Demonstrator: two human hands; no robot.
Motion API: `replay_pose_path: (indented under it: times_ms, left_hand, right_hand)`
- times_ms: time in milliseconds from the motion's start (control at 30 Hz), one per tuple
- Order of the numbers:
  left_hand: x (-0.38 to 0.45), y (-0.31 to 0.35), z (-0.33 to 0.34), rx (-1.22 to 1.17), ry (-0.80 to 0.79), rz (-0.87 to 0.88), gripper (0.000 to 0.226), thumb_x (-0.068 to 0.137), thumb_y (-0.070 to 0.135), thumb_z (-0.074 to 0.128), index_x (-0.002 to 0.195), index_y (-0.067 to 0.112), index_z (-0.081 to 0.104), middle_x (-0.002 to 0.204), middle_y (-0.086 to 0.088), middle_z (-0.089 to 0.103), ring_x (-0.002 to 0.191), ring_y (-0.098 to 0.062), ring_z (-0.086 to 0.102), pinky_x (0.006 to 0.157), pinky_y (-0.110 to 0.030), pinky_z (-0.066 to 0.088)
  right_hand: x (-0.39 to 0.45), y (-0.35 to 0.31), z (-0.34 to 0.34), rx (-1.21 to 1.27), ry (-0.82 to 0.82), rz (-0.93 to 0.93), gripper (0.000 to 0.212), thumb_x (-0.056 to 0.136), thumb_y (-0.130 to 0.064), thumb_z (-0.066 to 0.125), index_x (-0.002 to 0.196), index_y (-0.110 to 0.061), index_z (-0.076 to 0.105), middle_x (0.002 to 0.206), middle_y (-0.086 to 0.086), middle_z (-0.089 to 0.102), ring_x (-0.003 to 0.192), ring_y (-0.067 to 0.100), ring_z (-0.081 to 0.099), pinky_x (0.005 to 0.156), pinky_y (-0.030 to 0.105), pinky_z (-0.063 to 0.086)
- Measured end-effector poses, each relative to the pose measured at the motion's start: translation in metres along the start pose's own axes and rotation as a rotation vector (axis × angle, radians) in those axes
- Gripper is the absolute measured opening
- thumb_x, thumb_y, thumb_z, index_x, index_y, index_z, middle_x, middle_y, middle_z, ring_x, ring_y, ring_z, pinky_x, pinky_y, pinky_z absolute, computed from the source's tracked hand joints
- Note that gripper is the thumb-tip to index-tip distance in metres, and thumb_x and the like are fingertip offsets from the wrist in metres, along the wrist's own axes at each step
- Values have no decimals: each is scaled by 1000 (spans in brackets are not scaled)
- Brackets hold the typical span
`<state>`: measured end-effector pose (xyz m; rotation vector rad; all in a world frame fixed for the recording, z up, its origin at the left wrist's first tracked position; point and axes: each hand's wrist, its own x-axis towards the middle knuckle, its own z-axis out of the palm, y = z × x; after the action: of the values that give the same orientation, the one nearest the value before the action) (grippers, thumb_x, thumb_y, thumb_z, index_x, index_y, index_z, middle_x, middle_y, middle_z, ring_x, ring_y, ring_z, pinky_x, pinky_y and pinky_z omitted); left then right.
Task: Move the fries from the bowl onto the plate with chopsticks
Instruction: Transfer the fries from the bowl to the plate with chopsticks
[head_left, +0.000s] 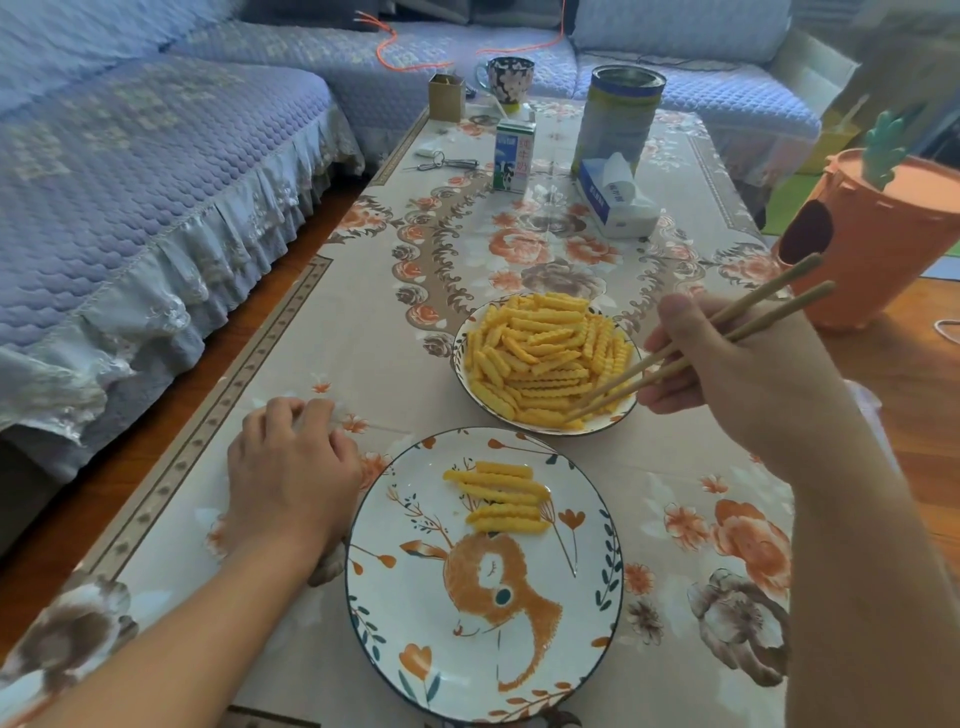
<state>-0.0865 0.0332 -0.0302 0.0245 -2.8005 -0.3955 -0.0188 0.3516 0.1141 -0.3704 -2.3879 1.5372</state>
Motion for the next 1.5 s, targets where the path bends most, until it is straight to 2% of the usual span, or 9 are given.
replay_pose_path:
  times_ms: [300, 367, 467, 567, 867, 1033, 1333, 1400, 1500]
  left_hand:
    - [0, 0, 0, 9, 10, 13, 30, 91, 17, 59, 119, 12, 68, 118, -17, 60, 110, -38, 52, 92, -53, 45]
    - [-1, 1, 0, 9, 23, 13, 28, 91, 17, 60, 117, 12, 68, 117, -17, 60, 108, -38, 52, 90, -53, 45]
    - [0, 0, 0, 10, 24, 11, 29, 91, 17, 59, 117, 12, 68, 117, -17, 59, 109, -38, 52, 91, -53, 44]
    - [0, 0, 0, 1, 18, 1, 29, 91, 18, 58, 118, 13, 68, 119, -17, 59, 110, -38, 51, 92, -53, 44]
    - [1, 0, 1, 7, -3, -4, 30, 91, 18, 58, 119, 14, 67, 121, -17, 59, 111, -38, 50, 93, -53, 43]
    - [0, 0, 1, 10, -6, -4, 29, 92, 18, 58, 119, 13, 67, 121, -17, 59, 112, -38, 50, 93, -53, 43]
    - [0, 0, 0, 6, 1, 0, 32, 93, 22, 51, 120, 15, 67, 121, -15, 58, 112, -37, 50, 94, -52, 43]
    - [-1, 0, 1, -1, 3, -2, 33, 92, 23, 50, 119, 15, 67, 120, -15, 58, 112, -38, 51, 94, -52, 43]
    - [0, 0, 0, -2, 8, -3, 32, 91, 21, 52, 118, 14, 68, 120, -16, 58, 111, -39, 51, 93, -53, 44]
  right_hand:
    - [-9, -16, -7, 137, 14, 0, 49, 94, -44, 54, 82, 2, 67, 62, 21, 69, 55, 36, 72, 54, 44, 63]
    - [-17, -28, -4, 181, -120, 29, 49, 92, -43, 54, 77, 2, 67, 59, 21, 68, 54, 39, 71, 50, 41, 62]
    - [-29, -39, 9, 80, -379, 117, 51, 88, -46, 53, 76, 1, 67, 62, 23, 69, 56, 39, 71, 52, 39, 62]
    - [-32, -41, 24, -34, -468, 153, 51, 93, -46, 54, 79, 1, 66, 64, 20, 71, 58, 34, 74, 53, 36, 62]
    - [-33, -48, 14, -51, -312, 84, 34, 91, -32, 66, 76, -2, 65, 58, 17, 69, 53, 30, 72, 50, 32, 60]
    - [-32, -42, 24, -106, -435, 143, 41, 95, -38, 61, 79, 0, 65, 61, 15, 71, 57, 30, 74, 54, 34, 61]
    - [-23, -31, 27, 6, -416, 162, 43, 97, -38, 58, 81, 1, 65, 67, 22, 72, 60, 34, 74, 57, 38, 64]
    - [-21, -30, 21, 89, -368, 157, 45, 94, -40, 58, 79, 2, 65, 64, 22, 70, 55, 33, 72, 52, 35, 62]
    - [-14, -26, 14, 293, -149, 103, 43, 90, -41, 58, 76, -1, 65, 58, 19, 68, 49, 30, 69, 48, 33, 60]
